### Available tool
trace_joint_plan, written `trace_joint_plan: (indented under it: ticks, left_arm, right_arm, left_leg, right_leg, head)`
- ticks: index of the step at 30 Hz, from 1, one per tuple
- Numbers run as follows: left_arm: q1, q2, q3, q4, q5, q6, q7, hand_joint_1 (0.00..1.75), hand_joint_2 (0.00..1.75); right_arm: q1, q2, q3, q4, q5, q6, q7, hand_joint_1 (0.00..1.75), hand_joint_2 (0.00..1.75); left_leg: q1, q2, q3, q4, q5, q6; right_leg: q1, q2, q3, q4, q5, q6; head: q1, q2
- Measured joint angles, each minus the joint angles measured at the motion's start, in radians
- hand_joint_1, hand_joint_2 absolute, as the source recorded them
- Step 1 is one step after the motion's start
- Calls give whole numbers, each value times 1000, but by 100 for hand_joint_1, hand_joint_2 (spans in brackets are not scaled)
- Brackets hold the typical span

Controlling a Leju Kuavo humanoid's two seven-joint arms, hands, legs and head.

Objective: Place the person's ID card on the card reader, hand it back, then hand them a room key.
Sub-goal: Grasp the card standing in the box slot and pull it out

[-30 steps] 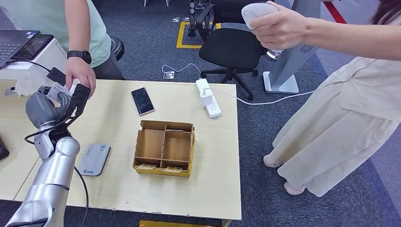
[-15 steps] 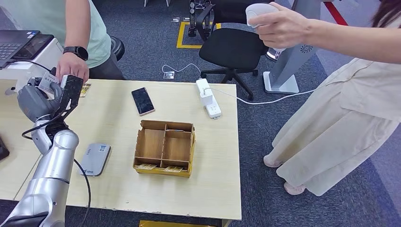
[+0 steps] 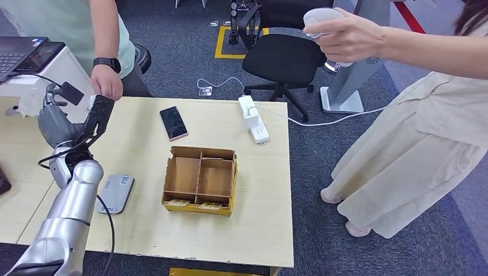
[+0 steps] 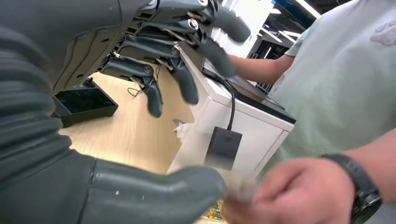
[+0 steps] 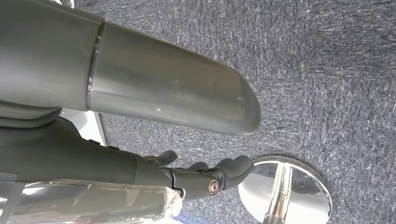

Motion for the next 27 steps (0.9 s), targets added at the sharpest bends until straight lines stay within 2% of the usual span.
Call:
trace_joint_plan:
  ticks: [13,17,22,27]
  left_arm:
    - [5,0,-2,-1,-15,20,-2,0,0]
    - [9,0,-2,-1,-15,22,-2,0,175]
    - [28,3,-2,-21,-34,27,-22,0,175]
    - [95,20,-2,-86,-32,26,-40,0,175]
  right_arm:
    - [0,1,7,1,-9,1,1,0,0]
    - [0,1,7,1,-9,1,1,0,0]
    - [0,1,8,1,-15,0,-1,0,0]
    - [5,1,8,1,-28,-6,-7,0,0]
  left_leg:
    - [0,0,0,0,0,0]
    - [0,0,0,0,0,0]
    - [0,0,0,0,0,0]
    - [0,0,0,0,0,0]
  right_leg:
    - [0,0,0,0,0,0]
    - [0,0,0,0,0,0]
    - [0,0,0,0,0,0]
    - [0,0,0,0,0,0]
  head:
    - [0,0]
    - [0,0]
    - [0,0]
    - [0,0]
